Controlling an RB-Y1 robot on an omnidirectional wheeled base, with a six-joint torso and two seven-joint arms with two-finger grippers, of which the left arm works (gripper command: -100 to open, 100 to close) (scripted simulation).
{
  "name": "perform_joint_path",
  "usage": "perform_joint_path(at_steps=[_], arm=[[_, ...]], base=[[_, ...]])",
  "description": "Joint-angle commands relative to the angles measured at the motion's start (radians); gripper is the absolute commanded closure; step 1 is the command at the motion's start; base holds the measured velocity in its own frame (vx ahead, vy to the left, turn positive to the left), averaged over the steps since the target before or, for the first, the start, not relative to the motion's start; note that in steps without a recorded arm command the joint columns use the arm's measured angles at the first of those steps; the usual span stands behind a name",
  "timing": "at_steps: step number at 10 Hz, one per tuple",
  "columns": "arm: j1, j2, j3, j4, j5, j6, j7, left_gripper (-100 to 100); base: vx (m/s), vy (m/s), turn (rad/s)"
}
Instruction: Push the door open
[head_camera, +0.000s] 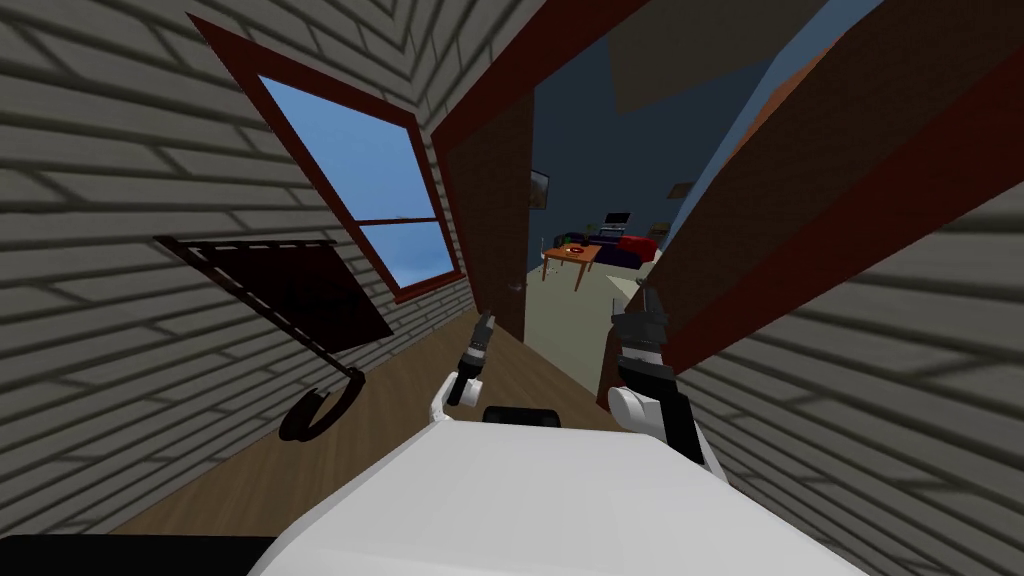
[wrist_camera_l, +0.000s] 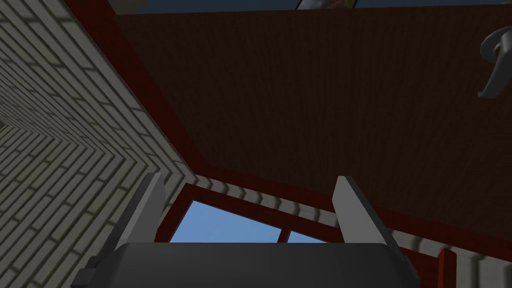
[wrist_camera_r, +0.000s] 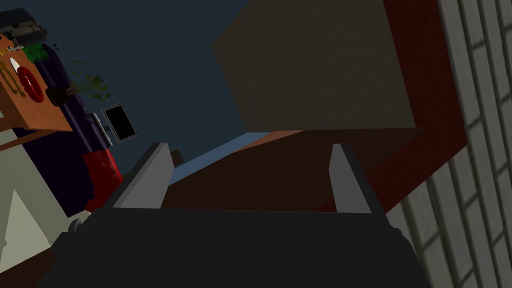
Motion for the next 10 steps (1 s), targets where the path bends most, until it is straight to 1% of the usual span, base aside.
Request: perform_joint_path(at_steps=[1, 2, 4, 10], arm=[[-0.007, -0.001, -0.011, 0.031, -0.003, -0.005, 0.003, -100], [-0.023, 0.0, -0.021, 0.075, -0.005, -0.009, 0.008, -100], [-0.039, 0.0, -0.031, 0.119, -0.006, -0.014, 0.013, -100], [-0.088, -0.002, -0.062, 0.249, -0.011, -0.027, 0.029, -100]], base=[[0.099, 0.038, -0.019], [0.139, 0.052, -0.029], [0.135, 0.06, -0.027], [0.095, 0.049, -0.018]])
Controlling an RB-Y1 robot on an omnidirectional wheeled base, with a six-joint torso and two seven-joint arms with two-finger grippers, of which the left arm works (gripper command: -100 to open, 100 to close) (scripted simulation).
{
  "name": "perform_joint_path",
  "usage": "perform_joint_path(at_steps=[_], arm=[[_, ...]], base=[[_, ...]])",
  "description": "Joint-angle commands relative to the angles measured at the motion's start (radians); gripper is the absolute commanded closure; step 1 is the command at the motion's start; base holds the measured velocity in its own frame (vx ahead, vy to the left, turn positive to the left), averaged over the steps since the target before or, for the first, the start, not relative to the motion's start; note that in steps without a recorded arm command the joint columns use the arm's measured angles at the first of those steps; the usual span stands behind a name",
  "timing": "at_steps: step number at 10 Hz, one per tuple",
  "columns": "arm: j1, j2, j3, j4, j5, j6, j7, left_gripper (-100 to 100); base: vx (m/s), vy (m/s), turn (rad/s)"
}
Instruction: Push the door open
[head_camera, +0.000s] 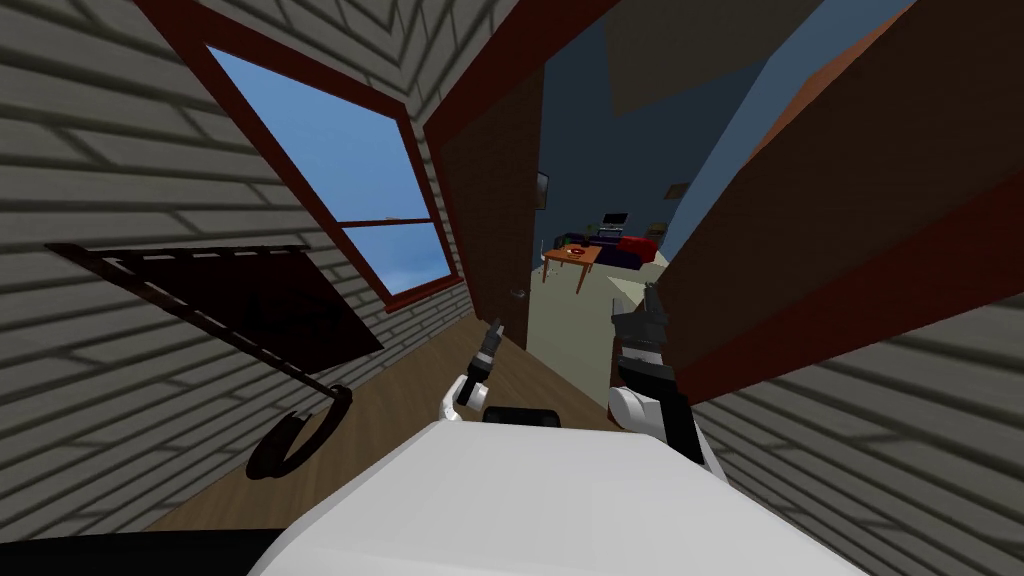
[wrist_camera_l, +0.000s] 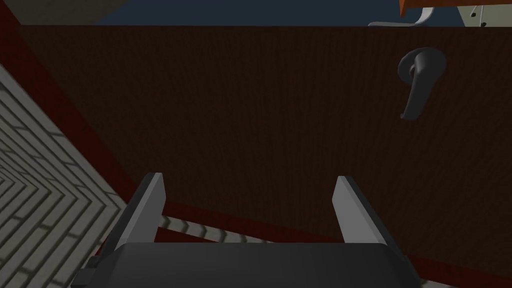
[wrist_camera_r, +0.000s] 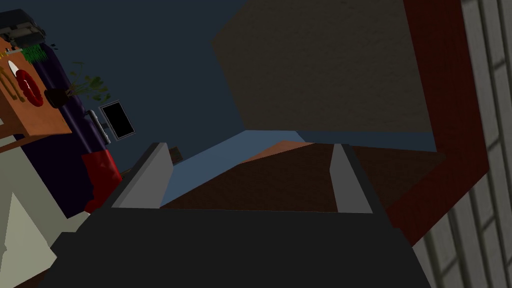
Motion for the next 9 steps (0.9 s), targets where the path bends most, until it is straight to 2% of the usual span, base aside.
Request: perform_joint_path(at_steps=[1, 2, 3, 5, 6, 8, 9], arm=[[-0.016, 0.0, -0.007, 0.034, -0.001, 0.0, 0.006, -100], [-0.024, 0.0, -0.012, 0.055, -0.002, -0.002, 0.009, -100], [-0.04, -0.002, -0.022, 0.097, -0.003, -0.007, 0.014, -100], [-0.055, -0.003, -0.032, 0.139, -0.005, -0.011, 0.019, -100], [-0.07, -0.006, -0.041, 0.179, -0.006, -0.015, 0.024, -100], [-0.085, -0.008, -0.05, 0.219, -0.008, -0.019, 0.029, -100], [-0.1, -0.01, -0.059, 0.259, -0.009, -0.023, 0.034, -100]], base=[[0.1, 0.032, -0.016], [0.083, 0.034, -0.017], [0.125, 0.047, -0.032], [0.122, 0.071, -0.025], [0.14, 0.051, -0.027], [0.125, 0.058, -0.019], [0.141, 0.067, -0.029]])
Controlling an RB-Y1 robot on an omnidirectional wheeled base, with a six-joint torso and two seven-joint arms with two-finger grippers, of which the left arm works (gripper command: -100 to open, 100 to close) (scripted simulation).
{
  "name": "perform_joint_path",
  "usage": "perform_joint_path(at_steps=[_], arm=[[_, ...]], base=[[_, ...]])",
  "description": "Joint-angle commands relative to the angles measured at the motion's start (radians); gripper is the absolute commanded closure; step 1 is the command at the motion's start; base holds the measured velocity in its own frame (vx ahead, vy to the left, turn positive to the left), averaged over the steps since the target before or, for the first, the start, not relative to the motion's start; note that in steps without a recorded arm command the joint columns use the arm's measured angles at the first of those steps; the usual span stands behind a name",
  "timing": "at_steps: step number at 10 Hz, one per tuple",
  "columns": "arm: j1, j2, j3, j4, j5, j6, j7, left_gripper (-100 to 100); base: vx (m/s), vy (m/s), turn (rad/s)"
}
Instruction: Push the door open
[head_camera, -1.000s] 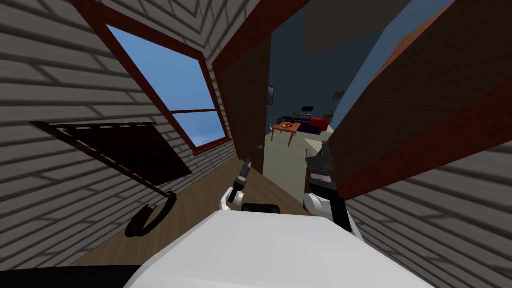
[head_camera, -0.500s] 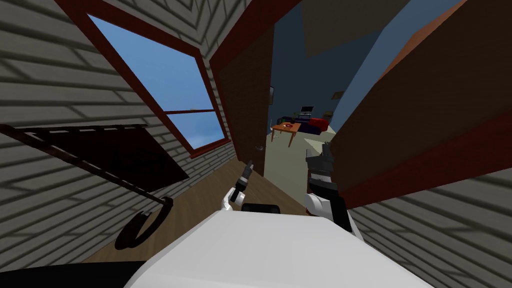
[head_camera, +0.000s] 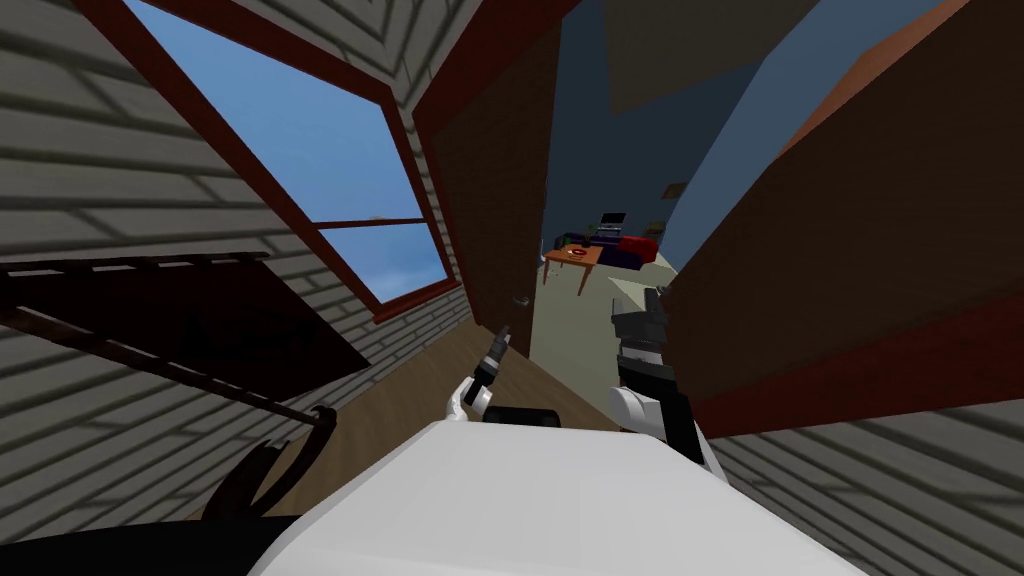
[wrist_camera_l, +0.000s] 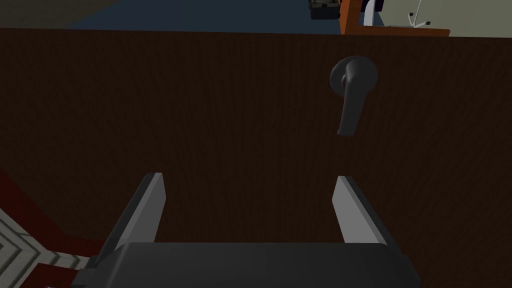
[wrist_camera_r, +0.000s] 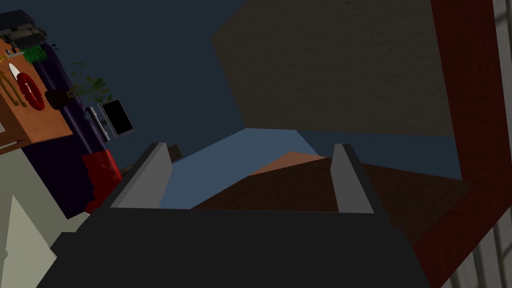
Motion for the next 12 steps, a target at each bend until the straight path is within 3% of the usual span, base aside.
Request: perform_joint_path(at_steps=[1, 4, 7, 12], arm=[[-0.016, -0.004, -0.009, 0.044, -0.002, -0.005, 0.005, -100], [-0.056, -0.014, -0.034, 0.151, -0.006, -0.016, 0.018, -100], [-0.074, -0.02, -0.044, 0.198, -0.007, -0.02, 0.023, -100], [-0.123, -0.039, -0.075, 0.33, -0.013, -0.034, 0.04, -100]], base=[[0.139, 0.069, -0.024], [0.174, 0.077, -0.031], [0.114, 0.049, -0.012], [0.14, 0.06, -0.023]])
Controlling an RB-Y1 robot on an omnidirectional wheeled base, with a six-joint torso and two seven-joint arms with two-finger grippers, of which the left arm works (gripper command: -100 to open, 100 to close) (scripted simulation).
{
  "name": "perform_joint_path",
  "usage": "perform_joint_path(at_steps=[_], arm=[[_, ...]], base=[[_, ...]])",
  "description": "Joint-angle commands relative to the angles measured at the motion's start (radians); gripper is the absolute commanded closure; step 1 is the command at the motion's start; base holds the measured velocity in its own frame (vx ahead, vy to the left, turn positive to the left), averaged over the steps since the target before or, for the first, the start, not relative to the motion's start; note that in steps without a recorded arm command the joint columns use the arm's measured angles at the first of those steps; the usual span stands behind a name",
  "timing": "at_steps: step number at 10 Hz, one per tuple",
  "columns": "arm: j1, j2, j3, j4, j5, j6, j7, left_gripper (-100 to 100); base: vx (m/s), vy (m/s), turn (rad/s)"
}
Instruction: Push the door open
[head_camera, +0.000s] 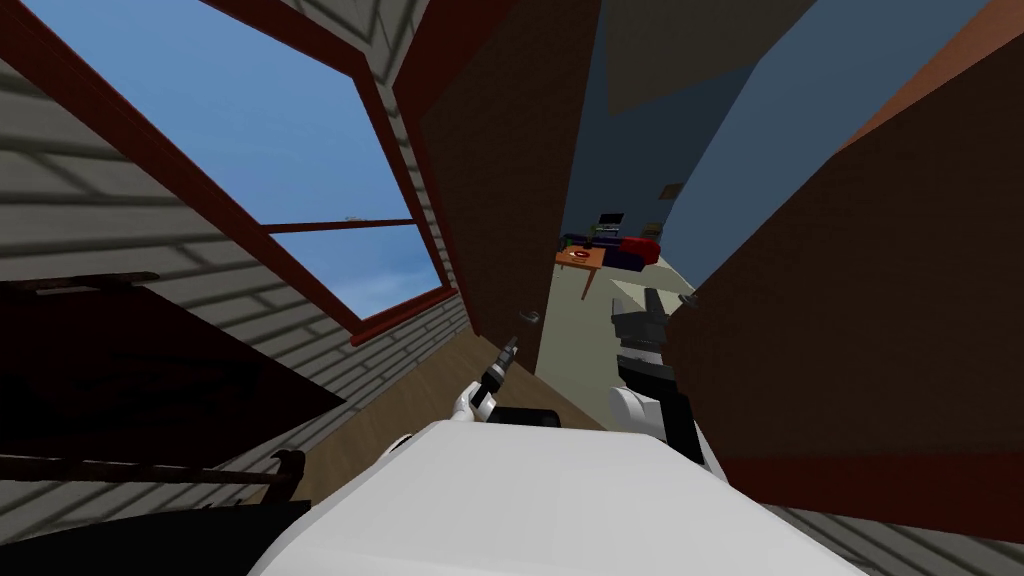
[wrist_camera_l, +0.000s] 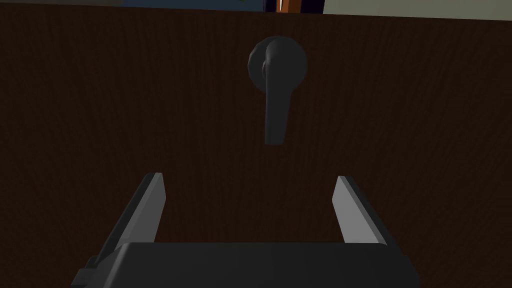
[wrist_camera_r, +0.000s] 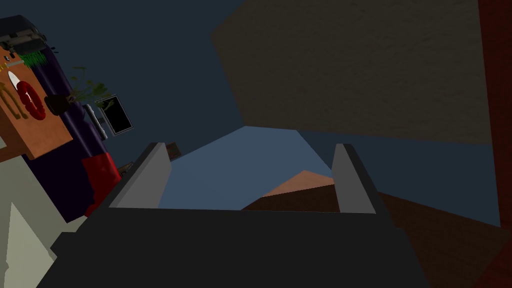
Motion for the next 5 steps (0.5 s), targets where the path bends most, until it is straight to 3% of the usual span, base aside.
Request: perform_joint_path(at_steps=[1, 3, 4, 5], arm=[[-0.012, -0.009, -0.013, 0.032, -0.003, 0.005, 0.006, -100], [-0.03, -0.02, -0.024, 0.081, -0.005, 0.0, 0.012, -100], [-0.036, -0.021, -0.017, 0.087, -0.002, -0.007, 0.008, -100], [-0.037, -0.013, -0.013, 0.094, -0.001, -0.009, 0.004, -100]], base=[[0.183, 0.051, -0.025], [0.221, 0.076, -0.021], [0.104, 0.036, -0.006], [0.11, -0.046, -0.043]])
